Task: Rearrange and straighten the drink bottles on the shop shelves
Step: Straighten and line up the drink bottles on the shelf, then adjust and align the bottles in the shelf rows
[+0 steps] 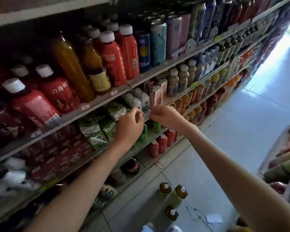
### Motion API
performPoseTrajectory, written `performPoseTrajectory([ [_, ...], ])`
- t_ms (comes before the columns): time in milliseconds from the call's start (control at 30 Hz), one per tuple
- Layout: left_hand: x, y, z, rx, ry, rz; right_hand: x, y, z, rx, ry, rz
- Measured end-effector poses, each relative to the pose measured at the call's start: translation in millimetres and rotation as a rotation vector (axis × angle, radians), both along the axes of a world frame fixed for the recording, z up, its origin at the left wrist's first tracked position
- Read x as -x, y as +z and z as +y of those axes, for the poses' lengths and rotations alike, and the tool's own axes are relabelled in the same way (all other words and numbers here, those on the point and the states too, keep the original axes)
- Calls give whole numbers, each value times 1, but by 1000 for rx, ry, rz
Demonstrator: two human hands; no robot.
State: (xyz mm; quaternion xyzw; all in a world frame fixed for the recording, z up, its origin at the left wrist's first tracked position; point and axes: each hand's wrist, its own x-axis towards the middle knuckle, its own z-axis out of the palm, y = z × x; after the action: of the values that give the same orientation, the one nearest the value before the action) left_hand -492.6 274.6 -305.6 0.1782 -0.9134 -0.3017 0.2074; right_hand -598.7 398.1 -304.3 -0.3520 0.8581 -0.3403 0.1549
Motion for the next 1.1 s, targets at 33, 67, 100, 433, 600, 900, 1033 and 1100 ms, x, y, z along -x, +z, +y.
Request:
performPoseTrajectory([
  [33,1,-16,8,9,-1,-14,1,-18,12,-27,-26,-15],
  [67,2,-31,14,14,-5,-32,2,-35,23,-50,-57,-39],
  [100,2,-46,21,8,-16,-54,1,-52,35,-76,-92,-65],
  [433,7,-227,37,-73,-38,-259,-12,-244,114,-334,-317,-145],
  [600,12,-341,37,-80,-90,-353,-20,-371,130,-405,-376,-169],
  [900,48,-544,53,-88,-122,-426,0,-582,157,-550,-393,-238],
  [1033,68,-627,65,-93,-154,-437,3,-668,162,-688,-401,-241],
  [1100,75,-664,71,-98,-168,-464,0,-709,165,-802,-385,-274],
])
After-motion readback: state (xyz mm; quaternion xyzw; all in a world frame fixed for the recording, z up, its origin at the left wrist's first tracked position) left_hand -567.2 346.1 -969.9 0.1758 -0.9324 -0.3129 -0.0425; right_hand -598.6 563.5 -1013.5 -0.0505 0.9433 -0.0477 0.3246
